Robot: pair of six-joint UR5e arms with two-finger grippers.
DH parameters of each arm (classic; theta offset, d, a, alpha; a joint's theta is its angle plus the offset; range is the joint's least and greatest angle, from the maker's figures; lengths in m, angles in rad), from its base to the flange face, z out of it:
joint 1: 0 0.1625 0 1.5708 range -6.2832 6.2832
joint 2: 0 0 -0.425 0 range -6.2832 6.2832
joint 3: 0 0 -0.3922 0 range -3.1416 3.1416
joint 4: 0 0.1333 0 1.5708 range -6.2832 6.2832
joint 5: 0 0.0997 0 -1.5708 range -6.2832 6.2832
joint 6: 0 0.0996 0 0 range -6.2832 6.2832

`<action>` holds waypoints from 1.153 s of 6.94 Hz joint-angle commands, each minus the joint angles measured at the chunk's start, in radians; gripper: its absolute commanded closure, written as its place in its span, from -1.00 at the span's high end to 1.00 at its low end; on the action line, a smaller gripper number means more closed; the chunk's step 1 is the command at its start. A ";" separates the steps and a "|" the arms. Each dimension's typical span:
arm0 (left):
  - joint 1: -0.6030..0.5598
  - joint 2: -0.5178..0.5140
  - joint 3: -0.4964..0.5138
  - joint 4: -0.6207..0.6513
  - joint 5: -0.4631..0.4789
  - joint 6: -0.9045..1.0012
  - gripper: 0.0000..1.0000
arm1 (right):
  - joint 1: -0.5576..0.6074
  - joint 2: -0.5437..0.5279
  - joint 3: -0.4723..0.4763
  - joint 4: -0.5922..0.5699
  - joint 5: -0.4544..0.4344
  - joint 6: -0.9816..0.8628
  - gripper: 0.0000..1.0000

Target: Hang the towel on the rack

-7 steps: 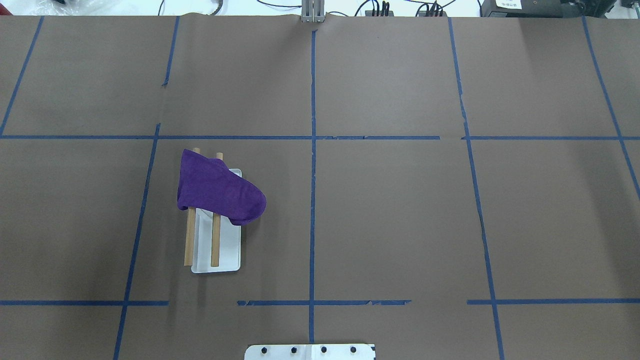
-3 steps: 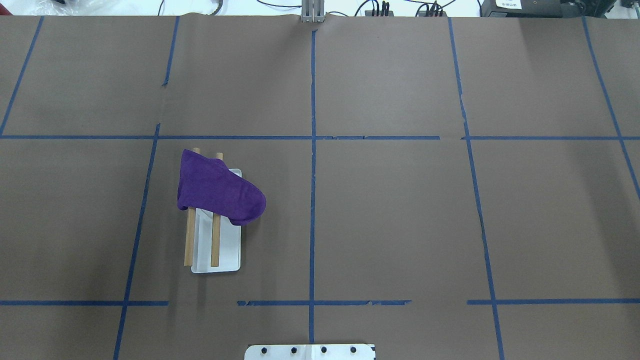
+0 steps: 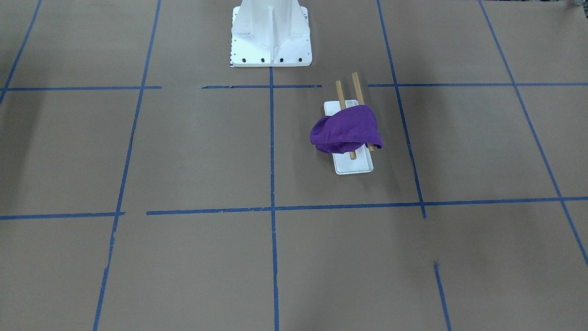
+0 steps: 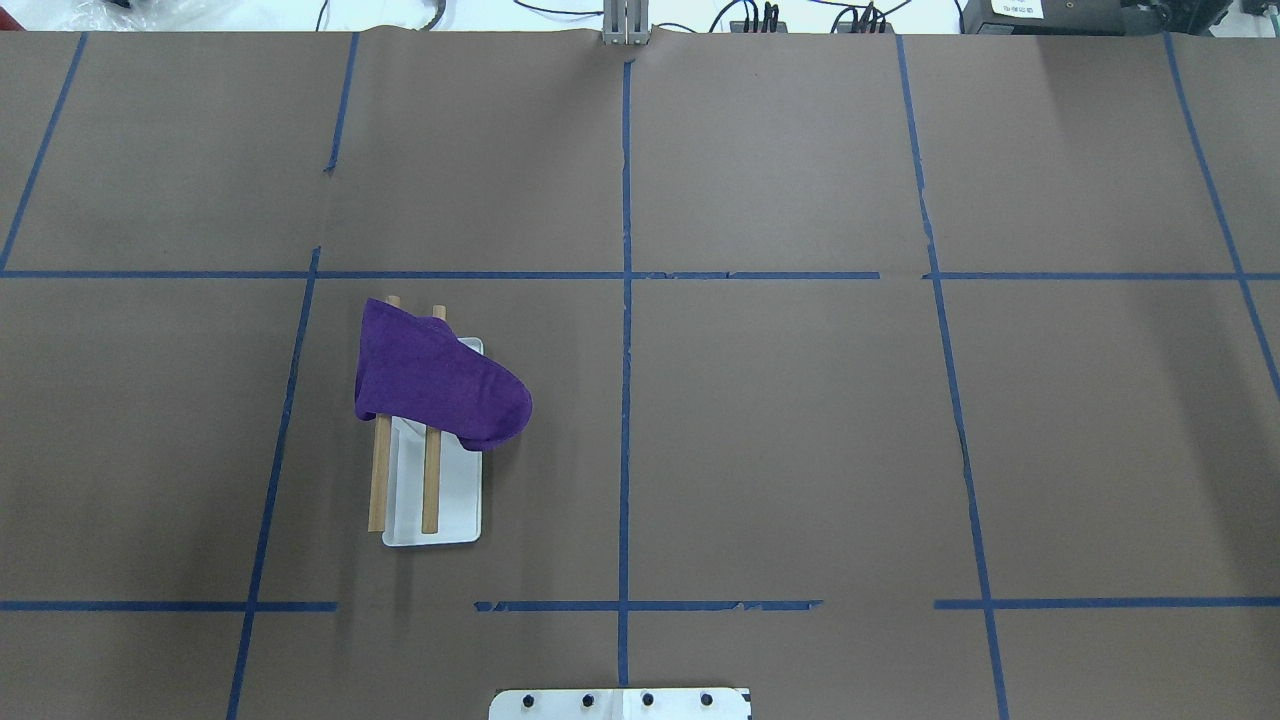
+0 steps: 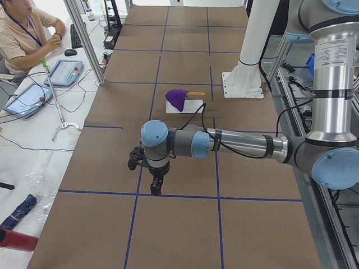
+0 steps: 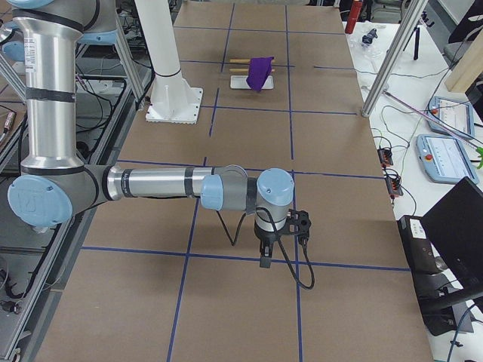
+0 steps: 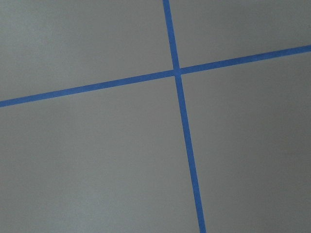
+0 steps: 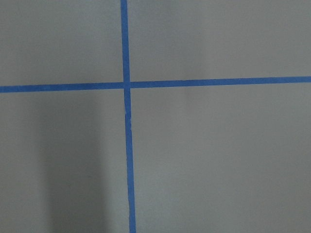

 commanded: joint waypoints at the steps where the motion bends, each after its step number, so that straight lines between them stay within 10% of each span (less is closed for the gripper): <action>1: 0.000 -0.004 -0.004 0.000 0.000 -0.003 1.00 | 0.000 0.004 0.001 0.000 0.002 -0.002 1.00; 8: 0.001 -0.008 -0.011 0.000 0.000 -0.003 1.00 | -0.005 0.012 0.001 0.000 0.008 0.000 1.00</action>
